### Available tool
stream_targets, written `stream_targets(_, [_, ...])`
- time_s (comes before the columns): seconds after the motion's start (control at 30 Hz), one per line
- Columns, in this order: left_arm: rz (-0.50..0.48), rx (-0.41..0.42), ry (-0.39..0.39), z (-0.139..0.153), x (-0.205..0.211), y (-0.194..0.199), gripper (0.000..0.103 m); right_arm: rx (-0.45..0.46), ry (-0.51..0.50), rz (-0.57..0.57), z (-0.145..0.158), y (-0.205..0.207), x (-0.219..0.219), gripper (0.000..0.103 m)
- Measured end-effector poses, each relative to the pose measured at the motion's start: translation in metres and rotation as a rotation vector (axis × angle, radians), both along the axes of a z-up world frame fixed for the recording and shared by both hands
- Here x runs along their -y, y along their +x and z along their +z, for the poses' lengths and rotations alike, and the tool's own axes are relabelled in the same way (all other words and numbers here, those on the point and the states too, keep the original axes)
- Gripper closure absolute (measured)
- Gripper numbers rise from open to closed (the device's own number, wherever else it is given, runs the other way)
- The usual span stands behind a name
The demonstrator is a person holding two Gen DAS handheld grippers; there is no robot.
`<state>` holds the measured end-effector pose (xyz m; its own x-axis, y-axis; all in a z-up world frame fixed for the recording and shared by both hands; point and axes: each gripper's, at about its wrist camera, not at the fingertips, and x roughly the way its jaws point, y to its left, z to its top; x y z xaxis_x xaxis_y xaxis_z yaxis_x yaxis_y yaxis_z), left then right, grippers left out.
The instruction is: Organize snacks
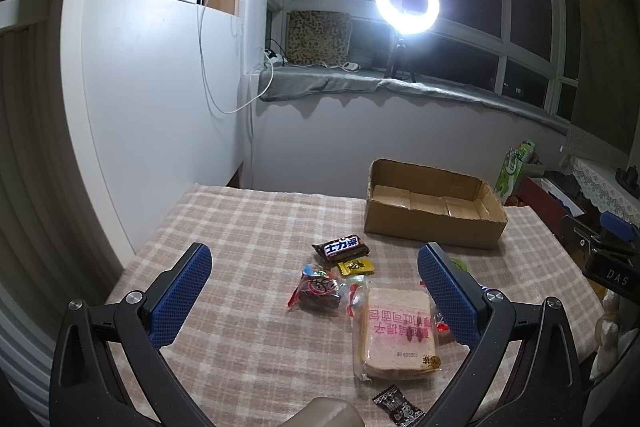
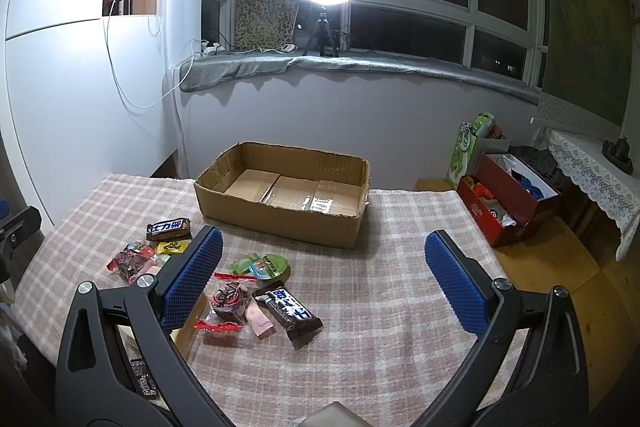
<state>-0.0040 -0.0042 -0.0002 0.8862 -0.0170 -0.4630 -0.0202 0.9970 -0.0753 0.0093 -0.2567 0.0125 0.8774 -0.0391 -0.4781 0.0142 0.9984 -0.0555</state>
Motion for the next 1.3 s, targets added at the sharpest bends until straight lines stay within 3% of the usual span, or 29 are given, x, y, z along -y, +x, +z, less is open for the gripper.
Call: stream_targets(1.3, [-0.001,0.007,0.005,0.0066,0.0025,-0.0039,0.001,0.013,-0.005,-0.005,0.0085,-0.0070,0.0000,0.000])
